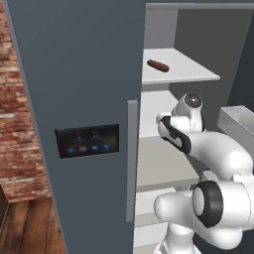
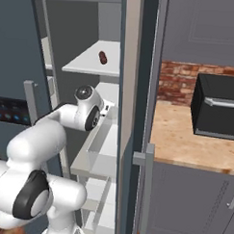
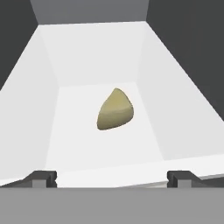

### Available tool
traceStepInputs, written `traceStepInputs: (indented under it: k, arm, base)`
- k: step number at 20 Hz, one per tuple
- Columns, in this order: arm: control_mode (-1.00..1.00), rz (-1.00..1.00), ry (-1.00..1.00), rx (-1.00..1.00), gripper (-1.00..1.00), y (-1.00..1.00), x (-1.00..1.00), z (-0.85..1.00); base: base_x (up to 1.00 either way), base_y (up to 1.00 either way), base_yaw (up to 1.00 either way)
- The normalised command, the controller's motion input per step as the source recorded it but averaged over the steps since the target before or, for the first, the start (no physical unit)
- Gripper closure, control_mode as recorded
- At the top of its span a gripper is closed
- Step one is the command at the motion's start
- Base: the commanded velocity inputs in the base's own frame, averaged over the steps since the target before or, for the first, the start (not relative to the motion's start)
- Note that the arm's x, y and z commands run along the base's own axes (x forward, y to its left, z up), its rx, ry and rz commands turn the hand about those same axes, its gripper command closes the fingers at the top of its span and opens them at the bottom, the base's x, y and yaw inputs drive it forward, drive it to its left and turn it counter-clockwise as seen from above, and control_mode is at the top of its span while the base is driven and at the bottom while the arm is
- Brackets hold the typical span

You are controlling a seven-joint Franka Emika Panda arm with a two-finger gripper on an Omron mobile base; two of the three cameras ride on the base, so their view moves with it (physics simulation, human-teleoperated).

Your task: Retrieve the sausage and cheese from the fridge and place them on the cutting board on the counter.

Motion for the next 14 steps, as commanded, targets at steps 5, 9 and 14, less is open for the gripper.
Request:
traceStepInputs:
  k: [5,9,14]
  arm:
    - [-1.0,0.0,-0.01,0.0,-1.0,0.0,0.39,0.0]
    - [-1.0,-0.01,0.0,0.0,-1.0,0.0,0.25,-0.12]
    - [-1.0,-0.01,0.0,0.0,-1.0,0.0,0.28,-0.24]
  base:
    - [0.0,0.0,0.0]
    - [0.0,0.0,0.0]
    - [0.0,0.0,0.0]
